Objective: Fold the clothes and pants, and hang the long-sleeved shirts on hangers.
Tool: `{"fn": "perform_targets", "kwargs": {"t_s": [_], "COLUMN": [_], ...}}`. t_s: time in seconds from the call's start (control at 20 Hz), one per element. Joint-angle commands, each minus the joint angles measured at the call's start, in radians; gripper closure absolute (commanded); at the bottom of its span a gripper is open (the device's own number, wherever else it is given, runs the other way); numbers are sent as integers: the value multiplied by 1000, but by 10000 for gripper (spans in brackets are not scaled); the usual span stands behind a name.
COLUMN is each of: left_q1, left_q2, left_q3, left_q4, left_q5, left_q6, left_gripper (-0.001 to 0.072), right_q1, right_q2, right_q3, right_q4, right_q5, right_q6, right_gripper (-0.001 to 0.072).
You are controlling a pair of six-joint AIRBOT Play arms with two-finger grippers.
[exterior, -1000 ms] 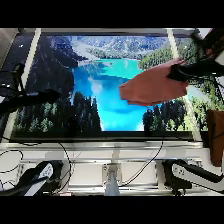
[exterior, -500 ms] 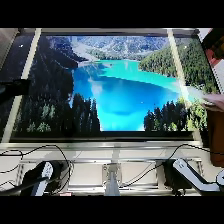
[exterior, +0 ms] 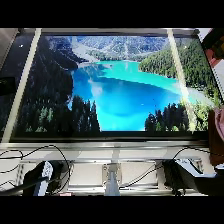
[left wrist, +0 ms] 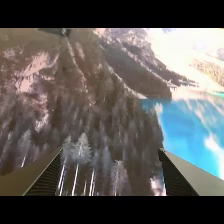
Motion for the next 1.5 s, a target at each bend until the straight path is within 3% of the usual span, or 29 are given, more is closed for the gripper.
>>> {"fn": "perform_targets", "kwargs": {"t_s": [0.0, 0.05, 0.1, 0.15, 0.25, 0.35, 0.4, 0.5, 0.55, 0.6, 1.05, 1.25, 1.45], "left_q1": [3, 3, 3, 3, 3, 3, 3, 3, 3, 3, 3, 3, 3], "left_q2": [2, 2, 2, 2, 2, 2, 2, 2, 2, 2, 2, 2, 2], "left_q3": [0, 0, 0, 0, 0, 0, 0, 0, 0, 0, 0, 0, 0], "left_q4": [0, -3, -3, -3, -3, -3, -3, -3, -3, -3, -3, -3, -3], "left_q5": [5, 5, 5, 5, 5, 5, 5, 5, 5, 5, 5, 5, 5], "left_q6": [0, 0, 0, 0, 0, 0, 0, 0, 0, 0, 0, 0, 0], "left_gripper": [9, 9, 9, 9, 9, 9, 9, 9, 9, 9, 9, 9, 9], "right_q1": [-48, -48, -48, -48, -48, -45, -30, 48, 111, 195, 1078, 1295, 1359], "right_q2": [0, 0, 0, 0, 1, 1, 1, 1, 1, 1, 1, -1, -1], "right_q3": [-159, -184, -200, -206, -205, -205, -204, -192, -179, -156, 145, 147, 147], "right_q4": [-48, -46, -46, -46, -33, 31, 82, 165, 178, 183, 143, 72, 69], "right_q5": [-86, -116, -124, -124, -118, -116, -121, -133, -140, -150, -266, -286, -283], "right_q6": [11, 11, 11, 11, 11, 31, 31, 21, 4, -16, -142, -168, -167], "right_gripper": [674, 545, 278, 101, 86, 132, 270, 476, 647, 702, 702, 702, 701]}}
